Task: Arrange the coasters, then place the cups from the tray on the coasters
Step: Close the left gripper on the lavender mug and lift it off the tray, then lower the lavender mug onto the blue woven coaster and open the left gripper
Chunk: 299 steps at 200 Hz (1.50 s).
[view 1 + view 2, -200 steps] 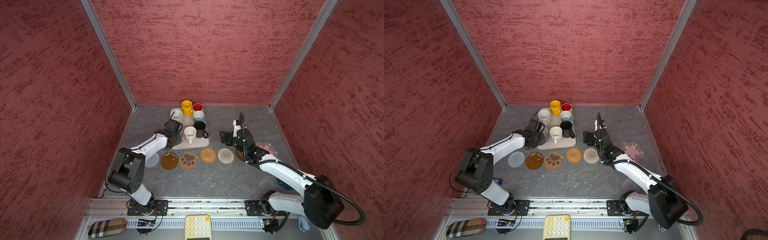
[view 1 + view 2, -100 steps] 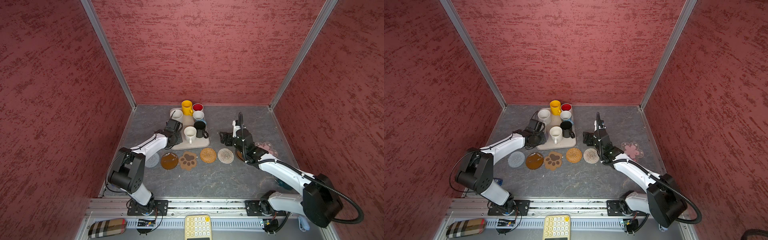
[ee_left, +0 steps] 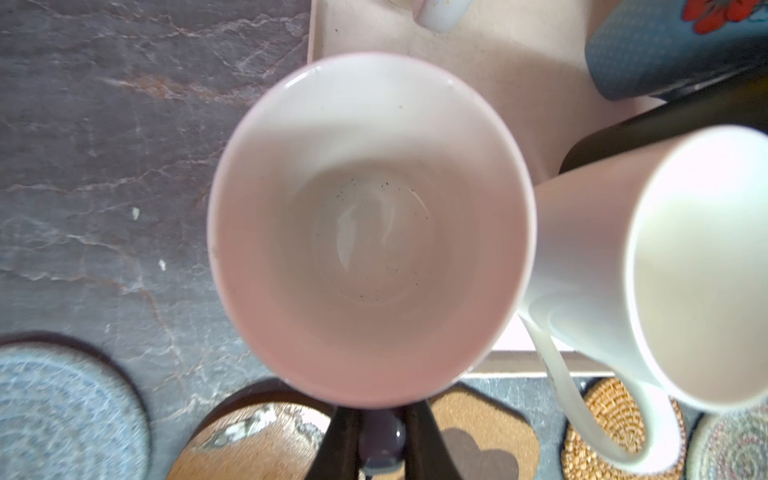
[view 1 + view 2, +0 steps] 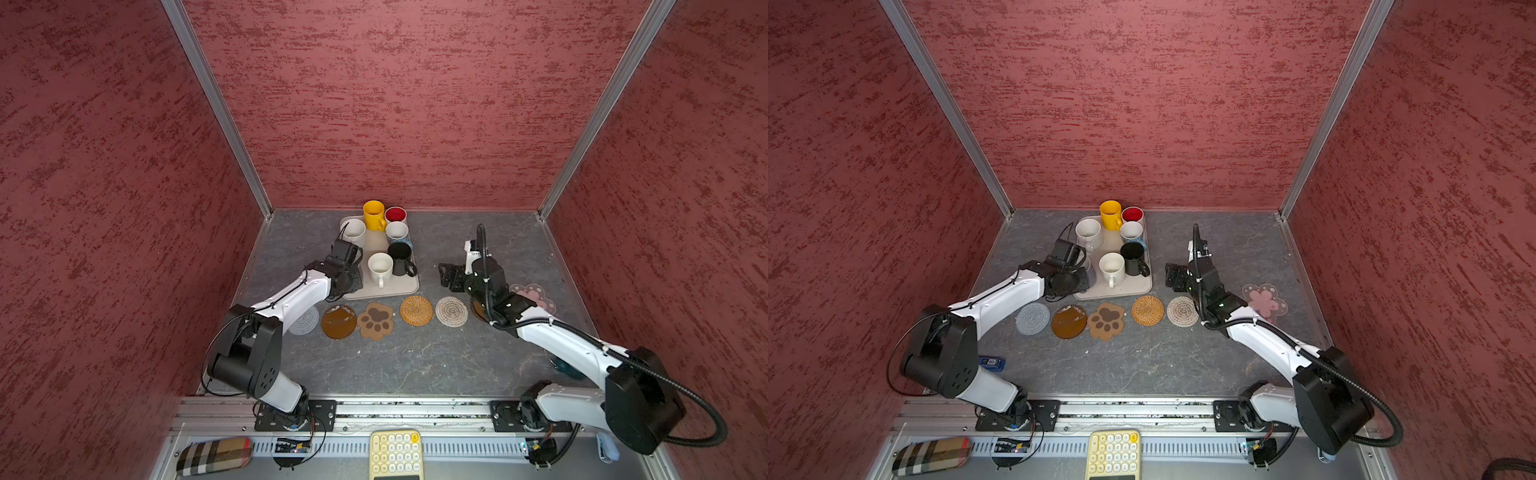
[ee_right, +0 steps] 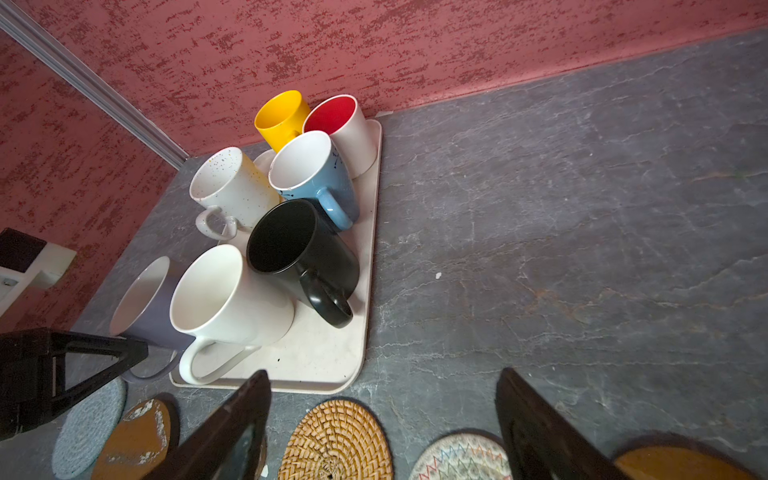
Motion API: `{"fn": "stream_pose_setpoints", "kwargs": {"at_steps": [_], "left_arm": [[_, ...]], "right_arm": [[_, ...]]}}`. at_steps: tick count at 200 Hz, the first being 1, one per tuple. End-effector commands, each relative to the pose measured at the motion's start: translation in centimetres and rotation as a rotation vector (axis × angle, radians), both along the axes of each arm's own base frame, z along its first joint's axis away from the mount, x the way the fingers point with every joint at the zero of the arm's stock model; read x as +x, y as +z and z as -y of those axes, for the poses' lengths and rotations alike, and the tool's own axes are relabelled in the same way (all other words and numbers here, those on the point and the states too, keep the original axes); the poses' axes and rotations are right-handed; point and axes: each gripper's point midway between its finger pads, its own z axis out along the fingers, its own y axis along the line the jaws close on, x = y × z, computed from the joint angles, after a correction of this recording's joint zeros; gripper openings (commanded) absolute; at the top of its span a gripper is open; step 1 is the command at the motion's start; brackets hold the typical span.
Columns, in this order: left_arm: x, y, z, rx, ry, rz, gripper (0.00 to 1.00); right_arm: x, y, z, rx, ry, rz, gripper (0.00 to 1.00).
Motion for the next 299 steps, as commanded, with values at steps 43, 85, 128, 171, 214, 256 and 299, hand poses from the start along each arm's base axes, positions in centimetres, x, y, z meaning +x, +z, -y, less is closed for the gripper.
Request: {"fn": "stream_pose_setpoints", "kwargs": {"at_steps": [43, 85, 128, 171, 214, 256, 299], "left_arm": [[-0.6, 4.6, -1.0, 0.013, -0.015, 0.157, 0.0], [-2.4, 5.3, -2.6, 0.061, 0.011, 0.173, 0.0], [-4.4, 5.0, -4.9, 0.098, 0.106, 0.173, 0.0], [-6.6, 4.1, -7.5, 0.141, 0.231, 0.155, 0.0], [-8.7, 3.6, -9.8, 0.19, 0.325, 0.145, 0.0], [-10.1, 3.2, -11.7, 0.243, 0.423, 0.145, 0.0], [-11.1, 3.1, -13.3, 0.252, 0.498, 0.15, 0.0]], "right_arm": [[0.1, 2.4, -1.2, 0.028, 0.07, 0.022, 0.86], [-0.6, 3.3, -3.3, 0.059, 0.187, 0.045, 0.91], [-0.8, 3.8, -4.6, 0.07, 0.235, 0.058, 0.91], [-1.0, 3.8, -5.7, 0.081, 0.266, 0.052, 0.92], [-0.9, 3.7, -6.4, 0.093, 0.28, 0.052, 0.93], [-0.9, 3.4, -7.0, 0.098, 0.301, 0.048, 0.93], [-1.0, 3.0, -7.3, 0.098, 0.315, 0.04, 0.93]]}}
